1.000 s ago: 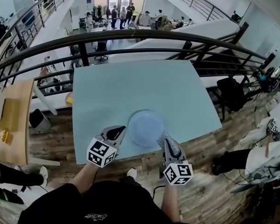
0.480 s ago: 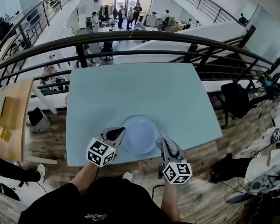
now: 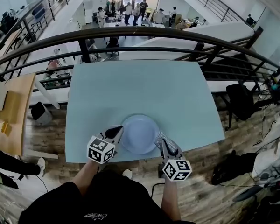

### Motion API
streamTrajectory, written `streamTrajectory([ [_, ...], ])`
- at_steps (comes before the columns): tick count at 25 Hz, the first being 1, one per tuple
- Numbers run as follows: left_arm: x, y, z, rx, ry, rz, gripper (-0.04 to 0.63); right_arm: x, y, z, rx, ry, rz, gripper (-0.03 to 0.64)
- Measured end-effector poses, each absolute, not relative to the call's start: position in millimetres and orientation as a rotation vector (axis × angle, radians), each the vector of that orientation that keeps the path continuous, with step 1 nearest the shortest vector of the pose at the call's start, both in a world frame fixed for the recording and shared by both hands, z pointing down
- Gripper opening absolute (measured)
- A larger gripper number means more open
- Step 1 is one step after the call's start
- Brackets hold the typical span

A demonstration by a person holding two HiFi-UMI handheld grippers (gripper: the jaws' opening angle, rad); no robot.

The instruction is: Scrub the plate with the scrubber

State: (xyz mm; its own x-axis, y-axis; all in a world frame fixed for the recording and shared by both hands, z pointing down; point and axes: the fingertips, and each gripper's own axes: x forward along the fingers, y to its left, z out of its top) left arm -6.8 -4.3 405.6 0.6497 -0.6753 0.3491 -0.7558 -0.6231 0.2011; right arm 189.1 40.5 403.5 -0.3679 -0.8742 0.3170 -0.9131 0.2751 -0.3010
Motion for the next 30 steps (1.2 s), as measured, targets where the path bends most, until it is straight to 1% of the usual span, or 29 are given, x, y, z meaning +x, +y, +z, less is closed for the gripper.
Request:
streamTrajectory([
  [8, -21, -15, 444, 2.445, -1.153, 0.400, 0.008, 173, 26, 435, 1.651, -2.420, 0.787, 0.084],
  [17, -31, -36, 522, 2.263, -1.051, 0.508, 0.009, 155, 14, 508, 1.477, -2.295, 1.121, 0.084],
  [25, -27, -47, 571, 2.150, -0.980, 0.540, 0.011, 140, -9, 550, 1.410, -2.224, 1.256, 0.084],
  [26, -25, -48, 576, 2.138, -0.974, 0.540, 0.013, 139, -10, 555, 1.401, -2.216, 1.269, 0.084],
  [30, -25, -51, 595, 2.056, -0.962, 0.528, 0.062, 139, -14, 571, 1.374, -2.176, 1.303, 0.084],
])
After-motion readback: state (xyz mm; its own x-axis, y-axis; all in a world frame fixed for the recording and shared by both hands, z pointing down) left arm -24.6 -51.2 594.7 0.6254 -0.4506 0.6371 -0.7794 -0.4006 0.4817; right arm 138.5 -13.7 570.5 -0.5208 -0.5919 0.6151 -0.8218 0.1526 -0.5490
